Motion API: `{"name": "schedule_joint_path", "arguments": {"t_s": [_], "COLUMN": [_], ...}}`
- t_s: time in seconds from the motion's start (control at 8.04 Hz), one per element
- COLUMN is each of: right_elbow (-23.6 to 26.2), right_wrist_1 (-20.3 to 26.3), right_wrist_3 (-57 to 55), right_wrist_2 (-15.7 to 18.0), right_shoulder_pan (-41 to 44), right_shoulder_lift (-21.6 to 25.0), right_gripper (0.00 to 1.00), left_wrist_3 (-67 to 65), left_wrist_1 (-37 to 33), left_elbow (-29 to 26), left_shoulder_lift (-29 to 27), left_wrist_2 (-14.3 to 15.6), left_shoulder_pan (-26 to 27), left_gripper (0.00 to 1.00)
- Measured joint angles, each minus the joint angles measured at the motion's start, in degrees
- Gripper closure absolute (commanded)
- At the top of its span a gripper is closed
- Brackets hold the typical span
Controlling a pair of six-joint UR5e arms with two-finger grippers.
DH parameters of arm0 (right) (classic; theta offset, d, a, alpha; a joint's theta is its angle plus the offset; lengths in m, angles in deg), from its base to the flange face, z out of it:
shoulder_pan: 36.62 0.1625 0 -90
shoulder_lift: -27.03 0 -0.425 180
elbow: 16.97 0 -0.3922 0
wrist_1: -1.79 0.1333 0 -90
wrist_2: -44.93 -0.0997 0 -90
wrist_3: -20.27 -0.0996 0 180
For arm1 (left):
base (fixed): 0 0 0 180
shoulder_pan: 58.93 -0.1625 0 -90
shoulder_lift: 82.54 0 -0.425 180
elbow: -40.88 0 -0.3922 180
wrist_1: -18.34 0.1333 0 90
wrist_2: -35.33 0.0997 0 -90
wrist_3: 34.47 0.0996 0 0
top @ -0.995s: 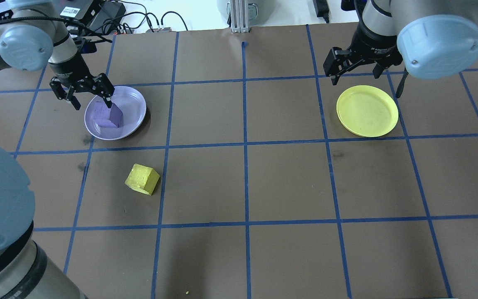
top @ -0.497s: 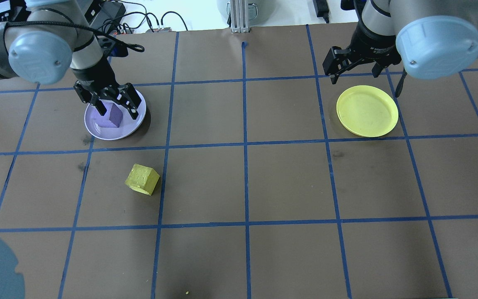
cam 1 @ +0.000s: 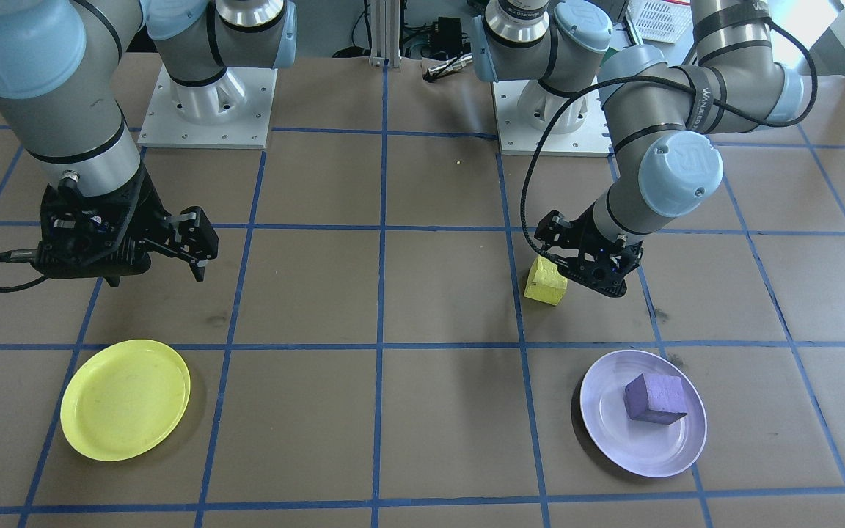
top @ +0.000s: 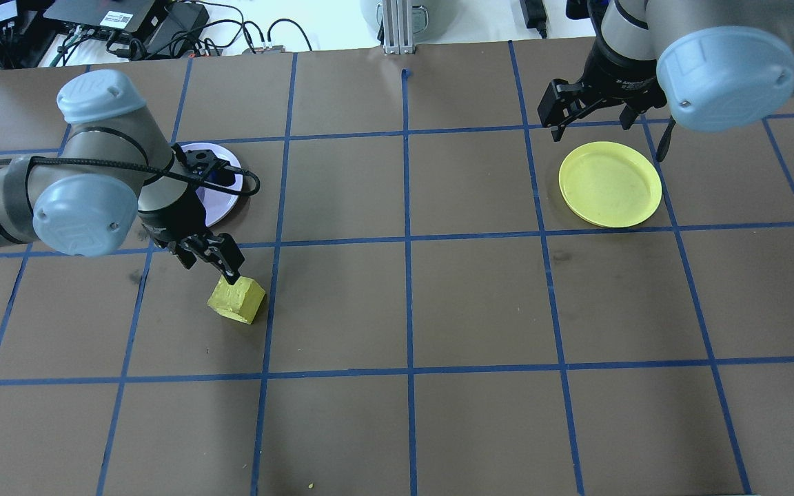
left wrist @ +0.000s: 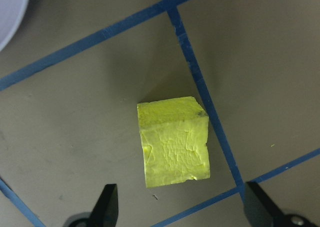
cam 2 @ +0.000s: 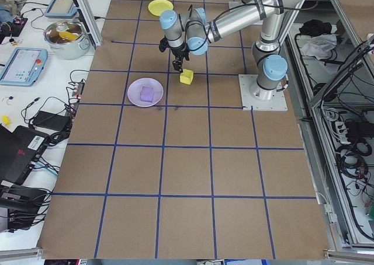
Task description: Sort blocks by color into plates
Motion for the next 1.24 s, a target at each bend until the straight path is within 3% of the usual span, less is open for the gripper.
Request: {"name": "schedule_joint_path", "arguments": {"t_s": [0.37,0.87,0.99,1.12,1.24], "right_elbow": [0.0,0.0,0.0,0.0,0.0], "right_wrist_1": [0.4,0.1,0.0,-0.1,-0.2], "right_wrist_3": [0.1,0.4,1.2,3.1,4.6], "right_wrist_2": [0.0,-0.6,-0.7,-0.7,-0.7], "right_shoulder_pan": [0.0,0.0,0.0,-0.1,-0.1], "right_shoulder_lift": [0.0,0.1,0.1,0.0,0.0], "right_gripper": [0.0,0.0,0.0,0.0,0.0], "left_wrist_3": [-0.2,-5.1,-6.6,-7.5,-7.9], "left_wrist_1": [5.1,6.7,6.8,6.8,6.8], "left_elbow": [3.9,4.3,4.3,4.3,4.3], "left_shoulder_lift": [-2.7,-5.8,-6.7,-7.3,-7.8], "left_wrist_2": [-0.4,-0.6,-0.6,-0.6,-0.5], "left_shoulder_pan": [-0.2,-0.3,-0.3,-0.3,-0.3], "left_gripper": [0.11,0.12,0.37,0.83,1.0]}}
